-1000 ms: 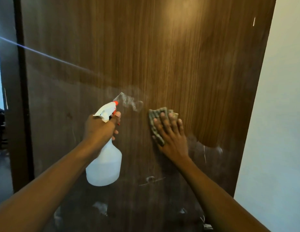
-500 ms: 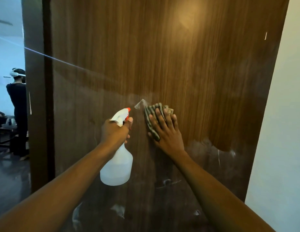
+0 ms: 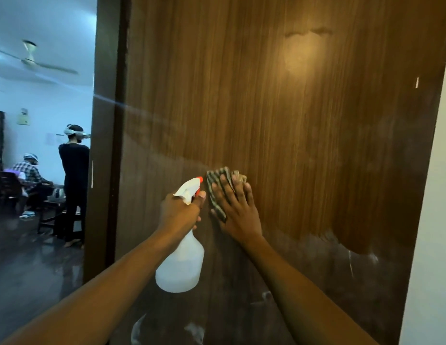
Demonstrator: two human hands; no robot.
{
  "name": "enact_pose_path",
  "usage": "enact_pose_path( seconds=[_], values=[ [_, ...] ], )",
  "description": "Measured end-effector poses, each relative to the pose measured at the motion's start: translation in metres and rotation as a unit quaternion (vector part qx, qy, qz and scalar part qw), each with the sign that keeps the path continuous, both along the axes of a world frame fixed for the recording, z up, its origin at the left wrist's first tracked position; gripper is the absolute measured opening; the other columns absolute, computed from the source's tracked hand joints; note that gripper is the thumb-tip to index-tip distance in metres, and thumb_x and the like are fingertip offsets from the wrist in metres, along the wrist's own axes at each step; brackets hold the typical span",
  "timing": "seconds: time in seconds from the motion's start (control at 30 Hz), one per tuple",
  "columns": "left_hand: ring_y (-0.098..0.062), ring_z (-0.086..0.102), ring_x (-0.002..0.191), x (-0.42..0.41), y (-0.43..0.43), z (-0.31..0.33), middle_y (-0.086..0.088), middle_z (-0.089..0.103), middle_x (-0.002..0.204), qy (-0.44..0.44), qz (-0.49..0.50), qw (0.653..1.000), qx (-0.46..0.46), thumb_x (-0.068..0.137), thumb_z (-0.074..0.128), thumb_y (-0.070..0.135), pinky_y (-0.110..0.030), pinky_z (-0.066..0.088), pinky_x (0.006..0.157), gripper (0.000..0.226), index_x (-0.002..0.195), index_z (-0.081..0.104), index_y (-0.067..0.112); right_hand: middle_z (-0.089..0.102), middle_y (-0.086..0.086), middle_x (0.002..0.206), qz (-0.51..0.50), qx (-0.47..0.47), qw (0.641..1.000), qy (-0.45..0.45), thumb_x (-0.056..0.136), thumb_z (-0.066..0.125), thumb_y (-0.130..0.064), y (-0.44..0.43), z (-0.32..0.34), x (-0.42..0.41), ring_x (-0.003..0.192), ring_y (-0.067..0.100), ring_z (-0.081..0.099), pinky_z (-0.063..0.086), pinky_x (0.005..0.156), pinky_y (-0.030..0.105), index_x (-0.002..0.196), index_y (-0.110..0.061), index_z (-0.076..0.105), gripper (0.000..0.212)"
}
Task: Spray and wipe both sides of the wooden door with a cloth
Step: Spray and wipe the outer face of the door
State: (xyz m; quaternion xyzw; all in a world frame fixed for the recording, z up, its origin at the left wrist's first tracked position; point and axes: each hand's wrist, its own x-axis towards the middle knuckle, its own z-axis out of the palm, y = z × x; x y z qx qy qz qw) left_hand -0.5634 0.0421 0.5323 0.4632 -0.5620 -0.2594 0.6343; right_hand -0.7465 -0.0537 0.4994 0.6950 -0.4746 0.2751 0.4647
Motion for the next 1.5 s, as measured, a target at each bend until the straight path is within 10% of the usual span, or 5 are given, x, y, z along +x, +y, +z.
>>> enact_pose_path(
  seconds=[0.3, 0.63, 0.9, 1.17, 1.5],
  values=[
    [-0.019, 0.066, 0.067, 0.042, -0.017, -0.001, -0.004, 0.070, 0.091, 0.005, 0.015, 1.000, 0.000, 0.087, 0.062, 0.041, -0.023, 0.049, 0.051, 0.040, 0.114, 0.063, 0.011, -0.007, 0.010, 0.166, -0.027, -0.025, 0.981, -0.192, 0.100, 0.033, -0.056, 0.004, 0.038, 0.012, 0.152, 0.033, -0.011, -0.002, 0.121, 0.055, 0.159, -0.022, 0.003, 0.075],
    [-0.017, 0.066, 0.067, 0.106, -0.042, 0.003, -0.002, 0.071, 0.090, 0.003, 0.001, 1.000, 0.008, 0.086, 0.064, 0.042, -0.023, 0.047, 0.051, 0.041, 0.114, 0.062, 0.013, 0.001, 0.008, 0.166, -0.031, -0.020, 0.999, 0.006, 0.099, 0.042, -0.050, -0.014, -0.020, 0.059, 0.153, 0.032, 0.000, 0.010, 0.121, 0.057, 0.159, -0.021, 0.012, 0.073],
    [-0.019, 0.066, 0.068, 0.149, -0.050, 0.004, -0.001, 0.069, 0.089, -0.011, 0.020, 1.000, -0.006, 0.088, 0.062, 0.039, -0.024, 0.051, 0.055, 0.037, 0.113, 0.062, 0.012, -0.009, 0.012, 0.165, -0.047, -0.052, 0.972, -0.224, 0.101, 0.029, -0.056, -0.021, 0.059, 0.128, 0.151, 0.036, -0.011, -0.004, 0.121, 0.056, 0.159, -0.020, 0.002, 0.074],
    [-0.017, 0.066, 0.064, 0.181, -0.048, -0.002, -0.003, 0.070, 0.087, -0.008, 0.012, 1.000, -0.008, 0.088, 0.061, 0.040, -0.024, 0.049, 0.051, 0.039, 0.115, 0.062, 0.011, 0.009, 0.009, 0.166, -0.021, -0.040, 0.999, 0.000, 0.100, 0.044, -0.049, -0.028, -0.005, 0.145, 0.152, 0.034, 0.006, 0.012, 0.121, 0.056, 0.158, -0.020, 0.019, 0.070],
    [-0.012, 0.062, 0.053, 0.215, -0.045, -0.006, -0.004, 0.069, 0.074, 0.006, 0.016, 1.000, -0.001, 0.088, 0.064, 0.038, -0.020, 0.047, 0.044, 0.041, 0.120, 0.061, 0.013, -0.015, 0.009, 0.165, -0.041, -0.038, 0.986, -0.156, 0.100, 0.028, -0.058, -0.037, 0.082, 0.214, 0.151, 0.035, -0.015, -0.006, 0.121, 0.055, 0.159, -0.022, -0.001, 0.075]
  ],
)
